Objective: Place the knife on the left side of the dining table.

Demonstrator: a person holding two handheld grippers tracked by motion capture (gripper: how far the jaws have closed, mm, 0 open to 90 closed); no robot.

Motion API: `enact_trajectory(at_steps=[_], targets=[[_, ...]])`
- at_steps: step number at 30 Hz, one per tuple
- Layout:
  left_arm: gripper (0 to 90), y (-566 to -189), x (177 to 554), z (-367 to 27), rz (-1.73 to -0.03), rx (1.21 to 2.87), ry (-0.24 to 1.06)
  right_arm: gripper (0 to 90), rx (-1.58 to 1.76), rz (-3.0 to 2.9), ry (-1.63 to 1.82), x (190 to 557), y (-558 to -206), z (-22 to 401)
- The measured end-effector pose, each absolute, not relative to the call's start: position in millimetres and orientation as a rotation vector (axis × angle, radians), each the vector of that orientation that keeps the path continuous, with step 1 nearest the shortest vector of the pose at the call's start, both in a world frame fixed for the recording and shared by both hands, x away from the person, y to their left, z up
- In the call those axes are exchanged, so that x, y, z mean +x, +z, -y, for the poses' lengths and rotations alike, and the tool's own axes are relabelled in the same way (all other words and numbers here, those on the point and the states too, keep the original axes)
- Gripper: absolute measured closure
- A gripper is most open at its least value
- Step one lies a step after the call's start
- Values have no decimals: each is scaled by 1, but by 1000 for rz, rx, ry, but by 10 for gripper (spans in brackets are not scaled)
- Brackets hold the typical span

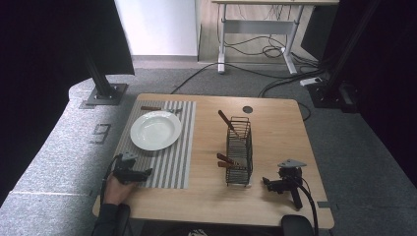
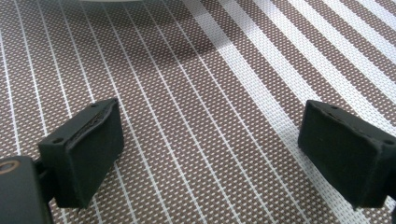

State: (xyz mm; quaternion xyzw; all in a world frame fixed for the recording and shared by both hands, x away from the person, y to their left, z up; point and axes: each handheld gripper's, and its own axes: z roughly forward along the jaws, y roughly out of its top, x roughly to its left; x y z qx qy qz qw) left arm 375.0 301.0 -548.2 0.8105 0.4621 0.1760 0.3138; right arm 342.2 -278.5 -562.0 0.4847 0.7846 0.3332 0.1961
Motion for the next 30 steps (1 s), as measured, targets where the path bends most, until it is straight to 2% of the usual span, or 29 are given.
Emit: enact_trajectory(at_steps=[30], targets=[[95,-535,375,-303,-1224,2075,442,0,1358,-2198,933,342,-562,278]])
